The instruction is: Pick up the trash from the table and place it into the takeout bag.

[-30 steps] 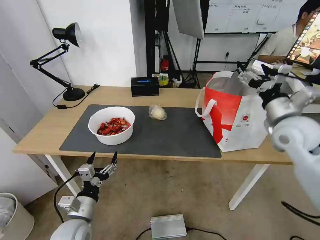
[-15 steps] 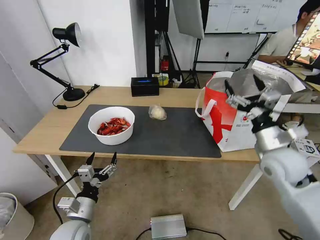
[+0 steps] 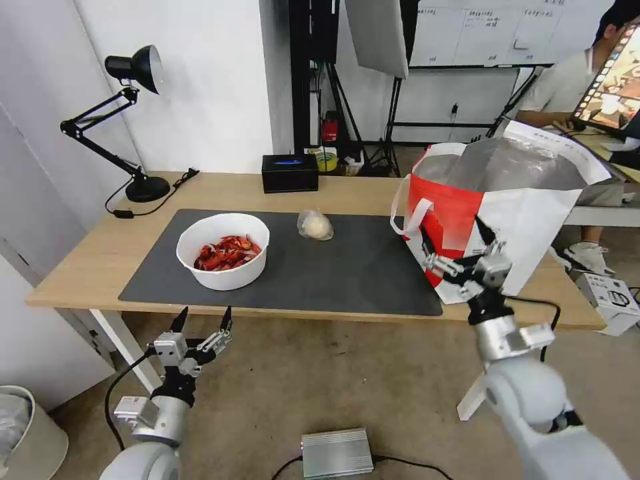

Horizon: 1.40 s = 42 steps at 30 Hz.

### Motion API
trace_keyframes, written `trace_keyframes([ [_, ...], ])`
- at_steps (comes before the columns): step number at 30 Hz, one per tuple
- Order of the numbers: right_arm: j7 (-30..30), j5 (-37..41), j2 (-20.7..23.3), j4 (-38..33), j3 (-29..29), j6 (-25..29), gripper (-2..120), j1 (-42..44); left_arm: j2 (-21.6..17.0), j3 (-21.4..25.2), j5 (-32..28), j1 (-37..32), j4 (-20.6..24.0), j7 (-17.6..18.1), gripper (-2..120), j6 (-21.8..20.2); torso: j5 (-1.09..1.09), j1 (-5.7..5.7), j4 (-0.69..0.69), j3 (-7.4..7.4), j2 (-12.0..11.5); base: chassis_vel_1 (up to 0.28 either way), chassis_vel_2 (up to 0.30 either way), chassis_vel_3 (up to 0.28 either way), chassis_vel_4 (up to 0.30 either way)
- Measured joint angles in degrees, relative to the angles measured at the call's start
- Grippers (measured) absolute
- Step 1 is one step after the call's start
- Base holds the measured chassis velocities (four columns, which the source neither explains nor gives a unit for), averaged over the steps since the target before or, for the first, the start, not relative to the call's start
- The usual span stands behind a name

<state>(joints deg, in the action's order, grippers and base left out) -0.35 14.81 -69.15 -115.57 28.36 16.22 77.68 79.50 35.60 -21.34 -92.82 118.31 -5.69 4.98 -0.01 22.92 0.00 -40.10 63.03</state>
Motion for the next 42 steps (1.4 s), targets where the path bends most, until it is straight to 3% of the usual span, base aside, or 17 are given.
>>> trace_keyframes([
  [8,1.5,-3.2,-5.1,0.5,0.4,1.2,100,5.7,-0.1,0.0,0.0,0.1,-0.2,0.0,100,0.0,0.0,0.0,0.0,0.0,0.0,0.0,0.0,0.0,0.0],
  [14,4.6,-5.8,-8.9,-0.9,-0.3,-2.8,100,10.1,-0.1,0.0,-0.1,0.3,-0.2,-0.1,100,0.0,0.0,-0.01,-0.01,0.0,0.0,0.0,0.0,0.0,0.0],
  [27,6.5,-4.7,-9.7,-3.7,-2.1,-8.2,100,12.2,0.0,0.2,-0.3,0.1,0.3,-0.1,100,0.0,0.01,0.0,0.0,-0.01,0.0,0.0,0.0,0.0,0.0],
  [42,6.4,-6.8,-10.5,-4.1,-3.1,-9.1,100,13.8,-0.1,0.9,-0.6,-0.2,1.1,-0.1,100,0.1,0.01,0.0,0.0,-0.01,0.0,0.0,0.0,0.0,0.0],
])
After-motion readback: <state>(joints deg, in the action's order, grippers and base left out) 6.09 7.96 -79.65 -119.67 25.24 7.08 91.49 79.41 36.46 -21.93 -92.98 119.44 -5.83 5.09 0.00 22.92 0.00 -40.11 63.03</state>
